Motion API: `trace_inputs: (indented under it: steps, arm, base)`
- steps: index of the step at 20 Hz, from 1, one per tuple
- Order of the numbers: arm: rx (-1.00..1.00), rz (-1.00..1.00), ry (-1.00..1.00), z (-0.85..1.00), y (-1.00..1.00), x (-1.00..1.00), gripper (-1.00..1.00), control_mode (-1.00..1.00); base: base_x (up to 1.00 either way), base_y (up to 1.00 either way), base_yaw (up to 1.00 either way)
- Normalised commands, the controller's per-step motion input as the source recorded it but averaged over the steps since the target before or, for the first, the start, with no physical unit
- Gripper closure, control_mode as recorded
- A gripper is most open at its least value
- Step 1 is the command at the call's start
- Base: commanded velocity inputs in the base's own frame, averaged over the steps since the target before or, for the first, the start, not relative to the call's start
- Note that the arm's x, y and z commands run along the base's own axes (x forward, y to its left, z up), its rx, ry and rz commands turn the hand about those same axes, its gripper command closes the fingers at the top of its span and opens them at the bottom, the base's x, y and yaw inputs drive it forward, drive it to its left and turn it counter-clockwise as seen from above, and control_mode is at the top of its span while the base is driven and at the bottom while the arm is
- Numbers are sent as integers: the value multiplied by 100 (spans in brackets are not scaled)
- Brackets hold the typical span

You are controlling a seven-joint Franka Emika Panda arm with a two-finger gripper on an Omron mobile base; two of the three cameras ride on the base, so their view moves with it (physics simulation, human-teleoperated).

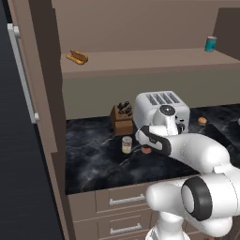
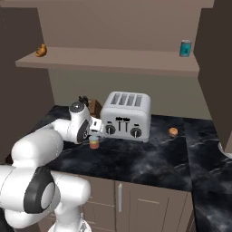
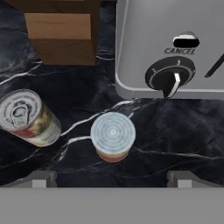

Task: Pick the cans from the counter and place them in their designated side in the cabinet.

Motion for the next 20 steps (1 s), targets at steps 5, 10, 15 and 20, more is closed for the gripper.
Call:
trace_inputs:
  steps: [5,10,15,20]
  arm:
    - [0,0,1,-12,0,10,-100,-100]
    - [0,0,1,-12,0,8,-100,-100]
    - [0,0,1,-12,0,7,-100,-100]
    - [0,0,1,-13,0,7,-100,-100]
  base:
    - [0,0,0]
    - [0,0,0]
    - [0,0,0]
    - [0,0,0]
